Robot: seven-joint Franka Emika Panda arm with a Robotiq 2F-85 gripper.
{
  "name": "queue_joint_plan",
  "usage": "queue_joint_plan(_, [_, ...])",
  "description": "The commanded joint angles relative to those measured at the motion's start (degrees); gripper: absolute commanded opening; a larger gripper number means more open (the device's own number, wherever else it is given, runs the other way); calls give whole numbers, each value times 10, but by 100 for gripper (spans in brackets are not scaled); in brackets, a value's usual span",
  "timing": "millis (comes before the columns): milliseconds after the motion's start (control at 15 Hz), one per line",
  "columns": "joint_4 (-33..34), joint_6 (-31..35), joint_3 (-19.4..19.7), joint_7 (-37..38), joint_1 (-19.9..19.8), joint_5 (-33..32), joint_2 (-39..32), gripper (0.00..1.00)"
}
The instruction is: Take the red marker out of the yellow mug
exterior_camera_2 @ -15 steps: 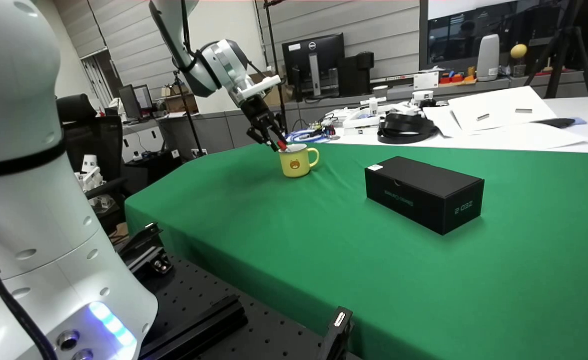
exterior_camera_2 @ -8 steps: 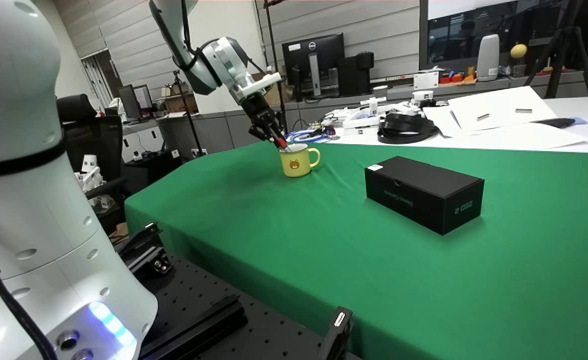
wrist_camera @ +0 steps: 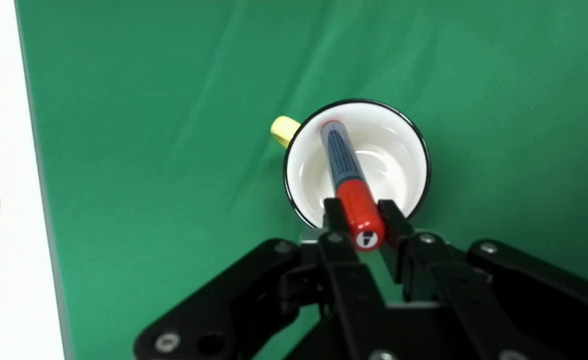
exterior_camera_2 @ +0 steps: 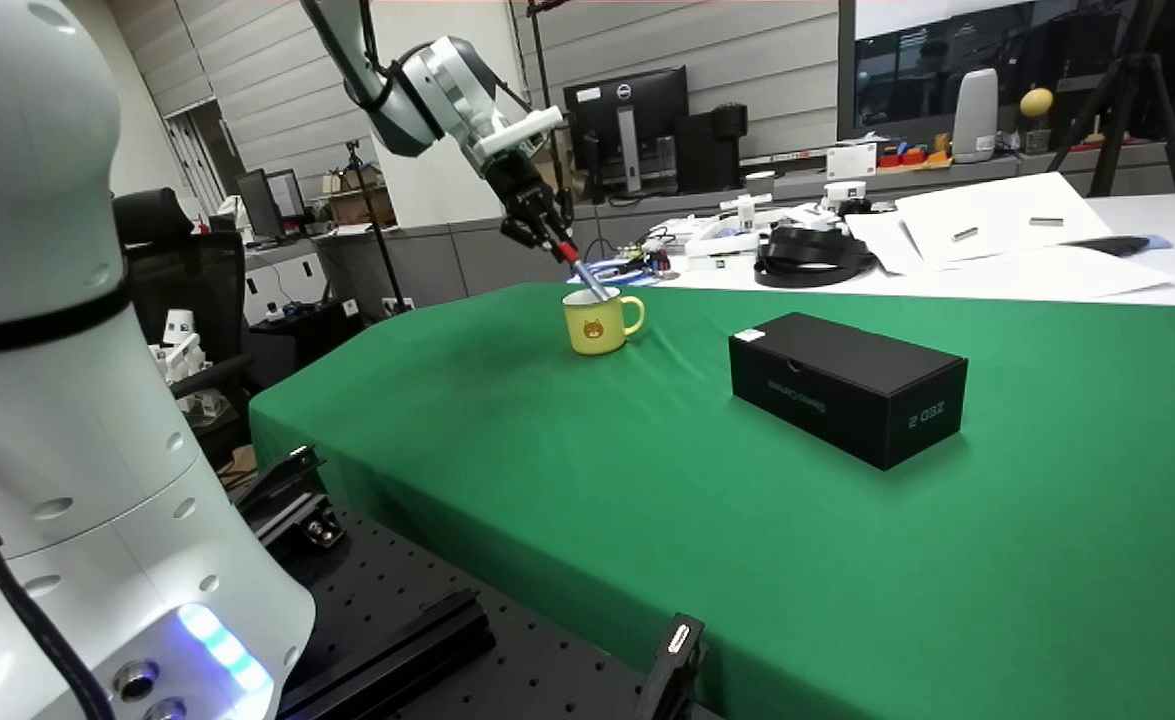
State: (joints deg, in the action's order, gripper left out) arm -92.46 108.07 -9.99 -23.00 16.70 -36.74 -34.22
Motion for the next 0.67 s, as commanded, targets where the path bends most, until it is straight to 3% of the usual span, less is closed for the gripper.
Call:
queue_joint_plan(0, [16,-51,-2,-19,-3,19,32,5])
queue_joint_plan(600, [-43,-125,-10,-38,6,-13,79,5])
